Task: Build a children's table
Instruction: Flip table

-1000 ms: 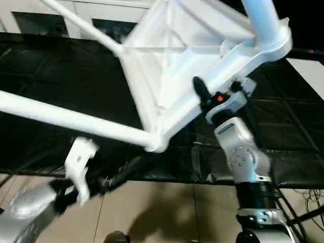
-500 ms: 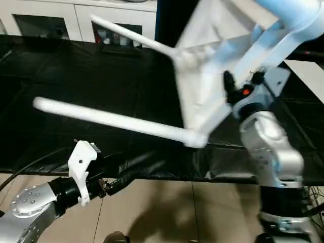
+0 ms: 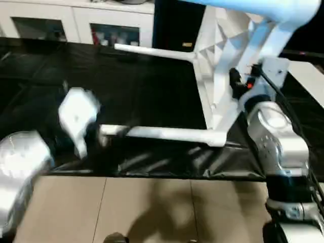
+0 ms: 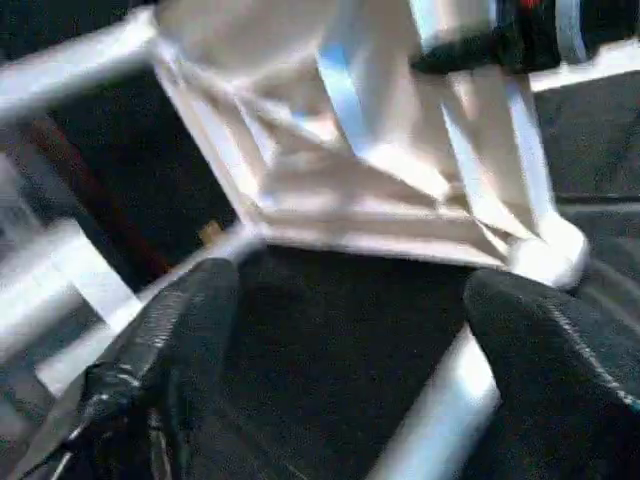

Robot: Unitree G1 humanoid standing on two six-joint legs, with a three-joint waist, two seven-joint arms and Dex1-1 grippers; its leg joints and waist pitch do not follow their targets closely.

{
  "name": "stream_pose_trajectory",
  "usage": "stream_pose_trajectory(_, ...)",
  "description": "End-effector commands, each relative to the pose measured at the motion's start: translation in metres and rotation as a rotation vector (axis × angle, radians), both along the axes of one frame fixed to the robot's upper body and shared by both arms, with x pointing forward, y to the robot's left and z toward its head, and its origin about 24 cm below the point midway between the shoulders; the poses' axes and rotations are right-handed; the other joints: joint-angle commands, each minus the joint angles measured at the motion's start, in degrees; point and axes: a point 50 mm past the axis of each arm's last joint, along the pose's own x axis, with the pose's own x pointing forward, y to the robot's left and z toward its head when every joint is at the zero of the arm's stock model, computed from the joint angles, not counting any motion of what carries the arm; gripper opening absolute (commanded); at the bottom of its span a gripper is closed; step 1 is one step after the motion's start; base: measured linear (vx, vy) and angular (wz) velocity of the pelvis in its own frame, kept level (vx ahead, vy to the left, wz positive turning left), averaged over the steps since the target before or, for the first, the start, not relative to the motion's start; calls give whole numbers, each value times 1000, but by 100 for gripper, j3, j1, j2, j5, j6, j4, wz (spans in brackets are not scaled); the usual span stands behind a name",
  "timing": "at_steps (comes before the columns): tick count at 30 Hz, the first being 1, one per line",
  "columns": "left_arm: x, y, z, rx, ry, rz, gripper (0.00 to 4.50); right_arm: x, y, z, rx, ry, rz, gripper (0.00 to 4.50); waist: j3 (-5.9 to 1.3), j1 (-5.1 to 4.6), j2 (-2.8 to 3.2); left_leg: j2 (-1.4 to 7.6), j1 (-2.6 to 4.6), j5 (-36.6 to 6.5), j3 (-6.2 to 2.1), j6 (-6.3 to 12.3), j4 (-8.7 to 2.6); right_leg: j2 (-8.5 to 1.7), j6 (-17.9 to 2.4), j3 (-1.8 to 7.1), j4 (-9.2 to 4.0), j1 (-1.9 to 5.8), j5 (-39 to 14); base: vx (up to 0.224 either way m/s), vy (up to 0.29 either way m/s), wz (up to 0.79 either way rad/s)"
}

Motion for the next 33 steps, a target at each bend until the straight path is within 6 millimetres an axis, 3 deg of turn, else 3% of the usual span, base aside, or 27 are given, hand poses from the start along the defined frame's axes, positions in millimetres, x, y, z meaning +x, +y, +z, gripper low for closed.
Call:
stream_pose_trajectory(1,-2,-9,13,57,-88,-54,437,5,5,-1,-4,8,6,292,-339,-34,86,9,116,-1483,5,-624,-406,-241,-410,158,-436,148,-1389,0,0,0)
stream_pose_trajectory(3,0,-14,32,136,-229,-55,449,11,12,-1,-22,5,13,312,-341,-65,68,6,108,-1543,2,-628,-387,-248,-437,162,-422,146,-1466,0,0,0)
stream_pose_trajectory(4,0,-13,36,150,-265,-46,449,11,13,-1,-37,0,17,312,-339,-74,25,8,91,-1530,10,-615,-382,-248,-411,168,-436,151,-1528,0,0,0)
stream_pose_trajectory(6,1,-12,47,184,-364,-15,450,8,15,0,-68,-10,43,324,-337,-75,30,11,95,-1489,15,-605,-371,-253,-385,176,-435,147,-1553,0,0,0)
stream_pose_trajectory(11,0,-13,68,186,-542,0,450,-7,13,-4,-115,-18,103,359,-345,-29,82,28,137,-1477,23,-596,-363,-234,-395,184,-430,117,-1368,0,0,0)
stream_pose_trajectory(12,2,-12,75,197,-606,40,450,-15,13,-7,-131,-13,125,359,-348,-24,127,27,128,-1421,11,-610,-375,-219,-445,180,-408,133,-1144,0,0,0)
stream_pose_trajectory(14,5,-10,78,202,-640,72,450,-19,13,-10,-142,-12,132,359,-352,-33,94,21,108,-1392,3,-631,-380,-224,-483,173,-385,163,-1021,0,0,0)
stream_pose_trajectory(15,7,-8,81,207,-664,97,450,-23,13,-11,-149,-12,139,359,-349,-30,138,18,108,-1415,-1,-638,-382,-222,-477,173,-397,162,-1055,0,0,0)
stream_pose_trajectory(16,8,-7,82,210,-677,111,450,-25,13,-12,-153,-12,142,359,-346,-45,106,14,112,-1490,5,-640,-373,-226,-465,180,-409,153,-1150,0,0,0)
stream_pose_trajectory(21,22,1,84,254,-701,212,450,-35,18,-17,-175,-9,158,359,-334,-73,138,13,139,-1774,-15,-623,-381,-234,-438,184,-460,108,-1665,0,0,0)
stream_pose_trajectory(24,33,6,87,262,-703,272,450,-38,20,-18,-172,-9,159,359,-327,-67,114,13,149,-1894,-27,-612,-391,-231,-479,180,-467,91,-1741,0,0,0)
stream_pose_trajectory(26,40,10,90,253,-714,310,450,-42,22,-17,-168,-16,163,359,-331,-58,138,10,152,-1864,-28,-616,-388,-233,-487,187,-460,91,-1647,0,0,0)
stream_pose_trajectory(27,45,11,92,224,-711,332,422,-45,24,-17,-166,-24,170,366,-336,-53,153,12,153,-1850,-36,-623,-387,-240,-498,186,-449,98,-1593,0,0,0)
stream_pose_trajectory(30,51,9,95,207,-702,346,415,-50,26,-16,-166,-35,185,366,-353,-41,131,22,132,-1649,-38,-608,-393,-250,-581,186,-417,133,-1239,0,0,0)
stream_pose_trajectory(31,53,8,96,205,-703,347,410,-51,27,-16,-167,-38,189,366,-355,-31,169,19,141,-1606,-36,-609,-389,-251,-608,185,-412,127,-1148,0,0,0)
stream_pose_trajectory(33,56,6,97,202,-697,344,378,-53,28,-16,-170,-43,193,366,-357,-33,141,17,131,-1589,-34,-596,-389,-250,-636,187,-406,148,-1067,0,0,0)
